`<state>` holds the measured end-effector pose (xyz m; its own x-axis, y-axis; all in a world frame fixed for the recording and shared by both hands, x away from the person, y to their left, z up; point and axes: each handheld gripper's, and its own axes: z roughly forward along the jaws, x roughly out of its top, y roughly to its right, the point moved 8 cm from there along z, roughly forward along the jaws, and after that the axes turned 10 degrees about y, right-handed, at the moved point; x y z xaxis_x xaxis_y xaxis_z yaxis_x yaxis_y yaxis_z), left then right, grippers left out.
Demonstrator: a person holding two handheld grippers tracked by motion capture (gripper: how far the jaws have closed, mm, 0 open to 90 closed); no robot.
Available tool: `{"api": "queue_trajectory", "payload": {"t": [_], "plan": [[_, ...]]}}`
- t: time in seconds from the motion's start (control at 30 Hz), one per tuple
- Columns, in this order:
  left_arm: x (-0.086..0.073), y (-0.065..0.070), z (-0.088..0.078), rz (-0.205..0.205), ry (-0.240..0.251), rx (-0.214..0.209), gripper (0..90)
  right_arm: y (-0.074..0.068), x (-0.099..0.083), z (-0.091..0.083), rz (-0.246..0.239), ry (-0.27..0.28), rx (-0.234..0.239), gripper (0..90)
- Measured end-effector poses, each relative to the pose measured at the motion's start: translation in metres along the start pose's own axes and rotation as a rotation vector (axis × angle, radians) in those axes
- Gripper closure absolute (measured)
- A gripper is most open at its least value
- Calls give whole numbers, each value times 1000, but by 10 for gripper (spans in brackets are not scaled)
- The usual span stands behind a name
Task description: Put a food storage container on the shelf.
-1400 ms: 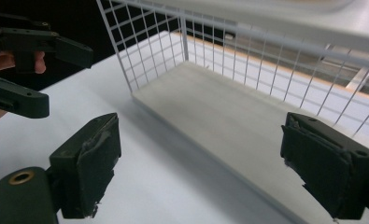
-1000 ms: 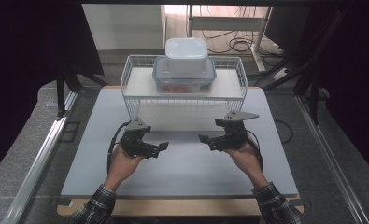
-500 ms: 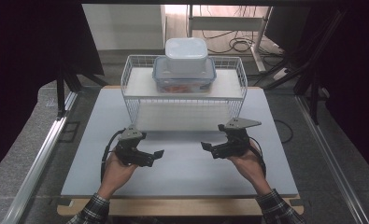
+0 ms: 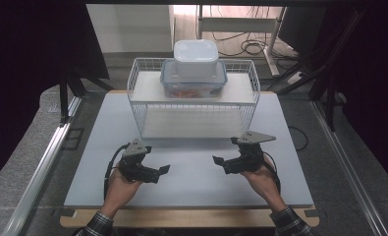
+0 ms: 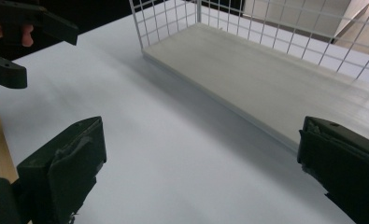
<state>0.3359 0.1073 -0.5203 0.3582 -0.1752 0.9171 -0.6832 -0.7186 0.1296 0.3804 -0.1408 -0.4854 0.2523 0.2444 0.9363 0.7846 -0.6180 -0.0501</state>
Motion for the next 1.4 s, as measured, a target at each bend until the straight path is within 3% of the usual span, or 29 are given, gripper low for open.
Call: {"api": "queue_trajectory", "payload": {"t": [0.2,1.07,1.4], "plan": [[-7,-1,0,4,-8,12,24,-3,-13,3,7,-36,5,11],[-28,-1,-15,4,-25,37,30,0,-35,-12,29,-70,-19,0],[-35,-4,-25,5,-27,63,29,5,-40,-24,1,-68,-46,0]]}}
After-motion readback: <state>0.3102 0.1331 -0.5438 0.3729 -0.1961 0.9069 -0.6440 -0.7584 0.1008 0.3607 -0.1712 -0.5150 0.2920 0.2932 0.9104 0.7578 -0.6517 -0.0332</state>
